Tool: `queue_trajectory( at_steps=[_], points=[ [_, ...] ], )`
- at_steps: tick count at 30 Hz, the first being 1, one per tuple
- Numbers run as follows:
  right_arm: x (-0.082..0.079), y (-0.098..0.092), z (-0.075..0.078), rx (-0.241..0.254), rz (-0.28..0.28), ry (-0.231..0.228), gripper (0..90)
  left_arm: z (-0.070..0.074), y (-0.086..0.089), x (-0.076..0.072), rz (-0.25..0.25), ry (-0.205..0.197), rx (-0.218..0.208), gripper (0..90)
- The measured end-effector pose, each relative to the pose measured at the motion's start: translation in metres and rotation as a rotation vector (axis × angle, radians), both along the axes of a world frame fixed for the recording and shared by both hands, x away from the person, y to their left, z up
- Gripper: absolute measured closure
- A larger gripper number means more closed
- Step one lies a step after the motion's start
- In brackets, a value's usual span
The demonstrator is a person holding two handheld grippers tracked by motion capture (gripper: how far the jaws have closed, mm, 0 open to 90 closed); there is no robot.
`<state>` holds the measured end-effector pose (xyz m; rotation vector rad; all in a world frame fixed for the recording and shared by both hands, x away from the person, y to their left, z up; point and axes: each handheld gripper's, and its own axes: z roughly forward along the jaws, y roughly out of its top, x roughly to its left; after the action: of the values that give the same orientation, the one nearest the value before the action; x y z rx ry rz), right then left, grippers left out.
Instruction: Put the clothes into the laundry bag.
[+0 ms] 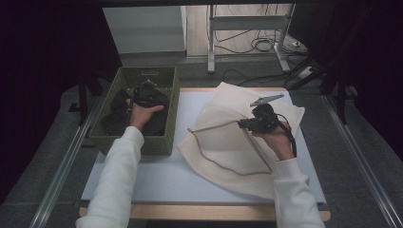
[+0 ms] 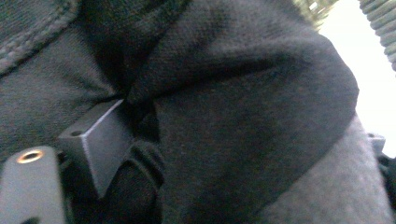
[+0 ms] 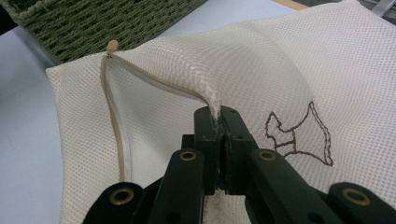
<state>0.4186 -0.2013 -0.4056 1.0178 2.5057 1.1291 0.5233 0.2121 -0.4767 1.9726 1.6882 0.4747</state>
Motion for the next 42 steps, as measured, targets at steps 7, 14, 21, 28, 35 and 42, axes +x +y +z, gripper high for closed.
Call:
queue_trajectory(
  at_steps=[7,14,21,28,35,42],
  points=[
    [0.000,-0.001,-0.001,-0.001,-0.001,0.001,86.4,-0.004,0.002,0.002,-0.004,0.013,-0.021,28.0],
    [0.000,-0.001,-0.001,-0.001,-0.002,0.000,86.4,-0.006,0.011,0.005,-0.015,0.031,-0.102,56.3],
    [0.001,-0.002,-0.001,-0.001,-0.002,0.001,86.3,-0.003,0.014,0.007,-0.027,0.039,-0.117,69.1],
    [0.001,-0.003,0.000,0.002,-0.005,-0.001,86.3,0.004,0.015,0.006,-0.033,-0.001,-0.089,75.6],
    [0.001,-0.004,0.000,0.002,-0.009,-0.002,86.4,0.019,0.015,-0.004,-0.055,-0.099,0.006,77.5],
    [0.000,-0.005,0.001,0.004,-0.012,-0.007,86.3,0.034,0.027,-0.021,-0.050,-0.205,0.030,78.0]
  ],
)
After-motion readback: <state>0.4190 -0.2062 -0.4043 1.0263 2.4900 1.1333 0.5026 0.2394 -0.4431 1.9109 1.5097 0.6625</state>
